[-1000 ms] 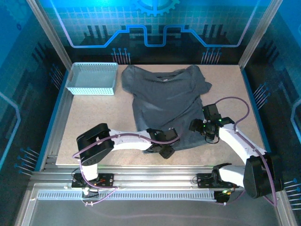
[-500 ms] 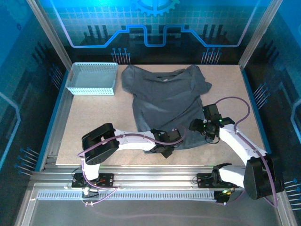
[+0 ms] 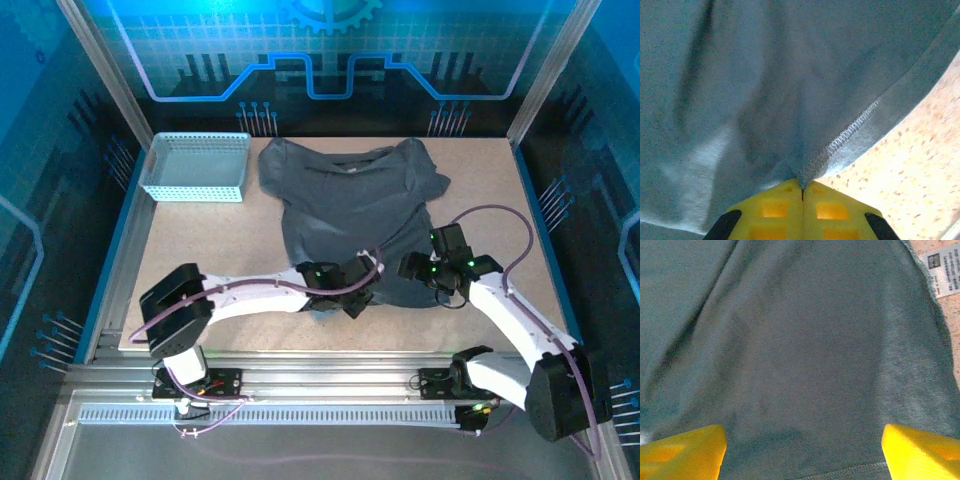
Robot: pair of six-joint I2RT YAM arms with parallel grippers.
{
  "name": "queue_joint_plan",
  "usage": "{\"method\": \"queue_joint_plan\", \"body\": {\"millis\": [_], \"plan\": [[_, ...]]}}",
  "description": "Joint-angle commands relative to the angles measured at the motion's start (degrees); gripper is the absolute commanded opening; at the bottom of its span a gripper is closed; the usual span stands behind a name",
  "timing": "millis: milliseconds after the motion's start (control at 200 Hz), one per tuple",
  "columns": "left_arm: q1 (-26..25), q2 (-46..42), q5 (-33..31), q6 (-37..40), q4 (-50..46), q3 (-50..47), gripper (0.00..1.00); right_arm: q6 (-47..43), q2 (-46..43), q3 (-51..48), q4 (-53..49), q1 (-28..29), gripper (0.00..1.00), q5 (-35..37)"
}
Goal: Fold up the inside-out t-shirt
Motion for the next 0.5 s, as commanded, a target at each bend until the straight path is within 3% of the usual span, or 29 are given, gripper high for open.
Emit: {"method": "queue_joint_plan", "body": {"millis": [0,145,295,495], "plan": [[2.78,-3.1,3.81,-2.52,3.22,-1.34,0.01,-1.28,-3.38,-1.84,1.86,2.15,0.83,-0.31],[6.19,-4.54,6.5,-3.49,5.17,0.16,0.0,-2.55,-9.51,-5.71,8.75,7.19,0.81,-2.6],[10.36,-4.38,10.76,-5.26,6.38,3.4,0.0,-5.17,-15.32,-10.33,18.79,18.3,0.81,-1.13],[13.32,-4.85,13.27,-4.83,6.14,7.54,0.0,-7.71,-11.15,-16.38,35.34,28.61,0.81,4.92]]}}
